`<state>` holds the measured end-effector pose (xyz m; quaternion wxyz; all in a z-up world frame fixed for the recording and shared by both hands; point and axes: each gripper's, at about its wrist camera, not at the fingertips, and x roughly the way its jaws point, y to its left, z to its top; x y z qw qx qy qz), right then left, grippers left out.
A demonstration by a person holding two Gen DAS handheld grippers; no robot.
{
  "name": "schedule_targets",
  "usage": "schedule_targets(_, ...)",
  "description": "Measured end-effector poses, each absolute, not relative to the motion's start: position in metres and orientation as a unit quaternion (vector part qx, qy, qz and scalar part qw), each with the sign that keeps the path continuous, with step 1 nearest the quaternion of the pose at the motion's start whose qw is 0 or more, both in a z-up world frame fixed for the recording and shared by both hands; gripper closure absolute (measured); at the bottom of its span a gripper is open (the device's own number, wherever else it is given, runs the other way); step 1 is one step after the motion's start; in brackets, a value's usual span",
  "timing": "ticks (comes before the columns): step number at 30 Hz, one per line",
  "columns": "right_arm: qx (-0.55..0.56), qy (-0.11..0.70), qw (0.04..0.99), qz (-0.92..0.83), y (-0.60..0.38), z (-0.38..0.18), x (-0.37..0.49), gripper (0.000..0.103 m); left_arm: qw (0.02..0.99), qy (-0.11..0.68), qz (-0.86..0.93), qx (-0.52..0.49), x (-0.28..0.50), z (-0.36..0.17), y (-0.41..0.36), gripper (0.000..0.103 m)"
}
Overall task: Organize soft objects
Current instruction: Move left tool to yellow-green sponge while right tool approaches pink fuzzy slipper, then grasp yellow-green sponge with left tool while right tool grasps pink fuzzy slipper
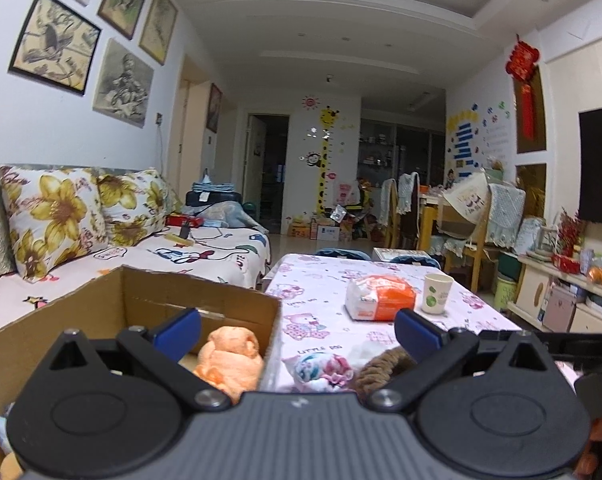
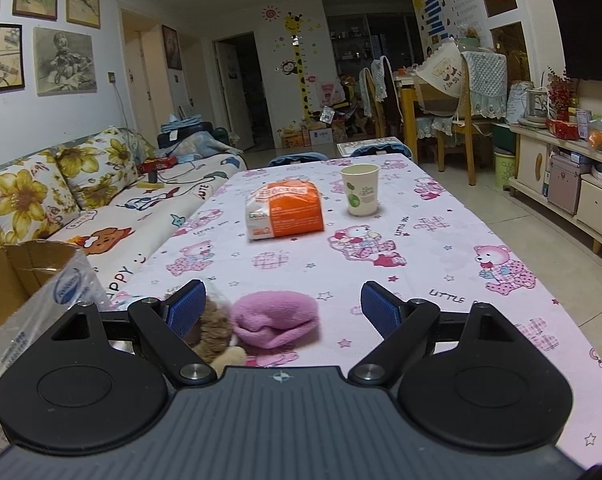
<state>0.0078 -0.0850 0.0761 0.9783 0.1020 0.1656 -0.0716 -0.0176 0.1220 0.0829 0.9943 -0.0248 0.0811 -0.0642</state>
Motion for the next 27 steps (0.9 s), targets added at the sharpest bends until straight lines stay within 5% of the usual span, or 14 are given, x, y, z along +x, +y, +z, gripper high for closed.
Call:
schedule_targets(11, 0.097, 0.167, 0.977, -0.092, -0.091, 0.073, 0.005, 0.0, 0.989, 0.096, -0.114, 0.026, -0.023, 0.071, 0.087, 0.001)
schedule_targets(27, 0.095, 0.218, 0.969, -0.07, -0.104, 0.058, 0.026, 0.0, 0.955, 0.23, -0.166, 0.083, -0.007, 0.026, 0.056, 0.001)
